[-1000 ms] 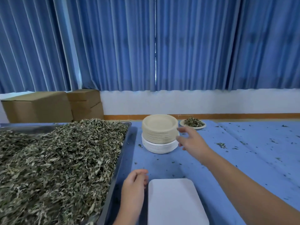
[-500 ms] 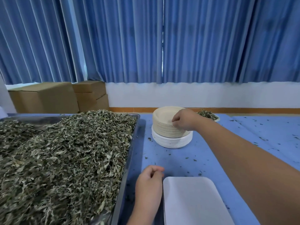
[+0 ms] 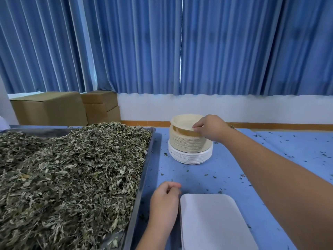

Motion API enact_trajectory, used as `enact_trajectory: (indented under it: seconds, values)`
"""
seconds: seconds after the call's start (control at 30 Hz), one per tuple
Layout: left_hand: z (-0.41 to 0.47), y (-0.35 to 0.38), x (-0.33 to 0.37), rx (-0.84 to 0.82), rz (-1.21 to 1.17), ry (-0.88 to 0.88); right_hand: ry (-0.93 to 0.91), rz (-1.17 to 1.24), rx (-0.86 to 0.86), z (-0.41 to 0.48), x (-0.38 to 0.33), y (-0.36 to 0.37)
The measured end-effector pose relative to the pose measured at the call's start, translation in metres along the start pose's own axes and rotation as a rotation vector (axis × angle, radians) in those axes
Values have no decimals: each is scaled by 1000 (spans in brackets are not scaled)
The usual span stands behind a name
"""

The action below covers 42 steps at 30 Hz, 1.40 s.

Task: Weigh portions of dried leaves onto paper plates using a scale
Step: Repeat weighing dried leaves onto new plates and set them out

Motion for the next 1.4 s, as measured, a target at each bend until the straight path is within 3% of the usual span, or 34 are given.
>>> enact_trajectory:
  seconds: [0.3,0.6,0.77,0.93,1.03,1.17,1.27,1.33,1.4]
  values:
    - [2,-1,1,8,-17,40,-244,177,100,-117,17,12]
    - [-10,-14,16,67,-300,-43,-322,304,-49,-233,65,6]
    - [-22,-18,26,6,-201,-104,-290,287,-151,-252,76,4]
    - [-31,-16,29,-26,-22,30,-256,229,-253,-257,82,1]
    - [-35,-16,30,-6,205,122,-255,211,-279,-259,84,1]
    - [-35,-14,29,-16,381,140,-250,206,-329,-259,88,-3]
    - [-35,-13,28,-4,452,171,-191,354,-134,-253,95,-4]
    - [-36,-12,33,32,465,272,-92,478,61,-244,101,0]
    - [-37,-15,44,53,499,395,50,581,150,-236,106,8]
Point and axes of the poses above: each hand's wrist, its own z-axis towards the middle knuckle, its own y-axis out of the palm, x = y × z, the point moved 1 cm from there along z, towards the middle knuckle, and after that the axes turned 10 degrees about y, right-handed, at the moved point
